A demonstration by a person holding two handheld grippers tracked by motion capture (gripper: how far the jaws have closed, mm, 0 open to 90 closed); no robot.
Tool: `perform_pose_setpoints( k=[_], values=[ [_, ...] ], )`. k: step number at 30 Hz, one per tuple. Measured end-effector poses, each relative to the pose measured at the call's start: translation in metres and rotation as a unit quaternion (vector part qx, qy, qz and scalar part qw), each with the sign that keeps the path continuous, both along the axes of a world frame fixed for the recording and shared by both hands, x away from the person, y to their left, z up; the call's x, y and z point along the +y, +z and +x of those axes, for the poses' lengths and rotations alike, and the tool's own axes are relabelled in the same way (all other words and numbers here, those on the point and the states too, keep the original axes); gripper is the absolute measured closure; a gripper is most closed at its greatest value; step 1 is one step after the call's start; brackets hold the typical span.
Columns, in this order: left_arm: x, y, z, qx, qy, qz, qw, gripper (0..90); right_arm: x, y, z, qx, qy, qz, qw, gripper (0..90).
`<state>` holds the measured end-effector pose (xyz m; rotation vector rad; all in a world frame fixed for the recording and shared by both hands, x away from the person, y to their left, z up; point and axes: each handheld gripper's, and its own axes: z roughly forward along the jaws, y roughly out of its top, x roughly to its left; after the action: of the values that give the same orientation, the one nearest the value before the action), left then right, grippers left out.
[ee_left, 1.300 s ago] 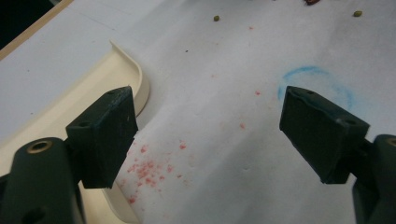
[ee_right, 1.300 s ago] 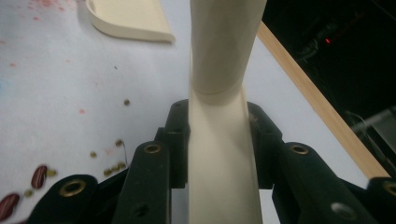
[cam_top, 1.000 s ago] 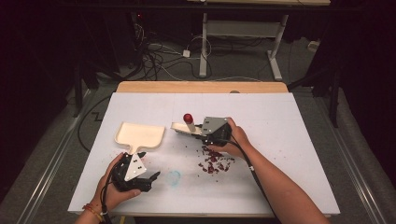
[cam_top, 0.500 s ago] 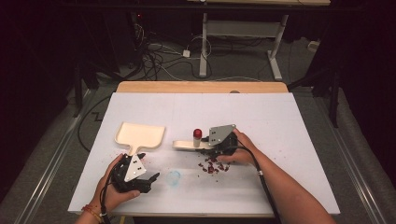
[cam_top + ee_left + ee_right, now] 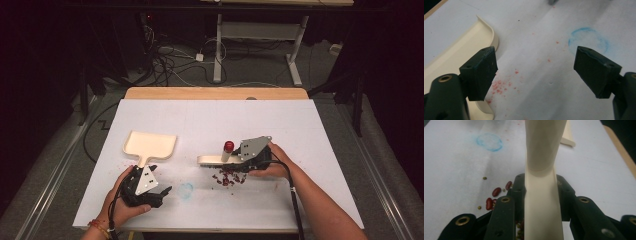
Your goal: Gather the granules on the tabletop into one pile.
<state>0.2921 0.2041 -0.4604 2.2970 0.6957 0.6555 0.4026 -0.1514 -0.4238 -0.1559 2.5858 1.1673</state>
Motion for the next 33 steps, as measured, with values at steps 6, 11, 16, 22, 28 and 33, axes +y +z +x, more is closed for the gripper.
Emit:
perform_pose_setpoints(
  k=[6, 11, 16, 22, 28, 33],
  values=[
    [-0.002, 0.000, 0.001, 0.000, -0.002, -0.001, 1.0000, 18.2, -0.016, 0.018, 0.001, -0.025, -0.042, 0.045, 0.9978, 67.6],
    [-0.002, 0.001, 0.000, -0.004, -0.006, 0.001, 1.0000, 18.3, -0.029, 0.034, -0.003, -0.036, -0.105, 0.054, 0.9924, 67.5],
    [-0.002, 0.002, -0.001, -0.009, -0.008, -0.002, 0.9999, 18.3, -0.050, 0.047, -0.014, -0.010, -0.221, 0.040, 0.9744, 67.6],
    [-0.004, 0.004, -0.002, -0.013, -0.012, 0.002, 0.9998, 18.2, -0.075, 0.041, -0.026, 0.002, -0.343, 0.010, 0.9391, 67.6],
    [-0.006, 0.004, -0.001, -0.015, -0.015, 0.006, 0.9997, 18.2, -0.072, 0.018, -0.032, 0.020, -0.411, -0.042, 0.9104, 67.6],
    [-0.008, 0.004, 0.000, -0.016, -0.017, 0.007, 0.9997, 18.2, -0.050, 0.010, -0.042, 0.014, -0.426, -0.045, 0.9035, 67.5]
  ],
)
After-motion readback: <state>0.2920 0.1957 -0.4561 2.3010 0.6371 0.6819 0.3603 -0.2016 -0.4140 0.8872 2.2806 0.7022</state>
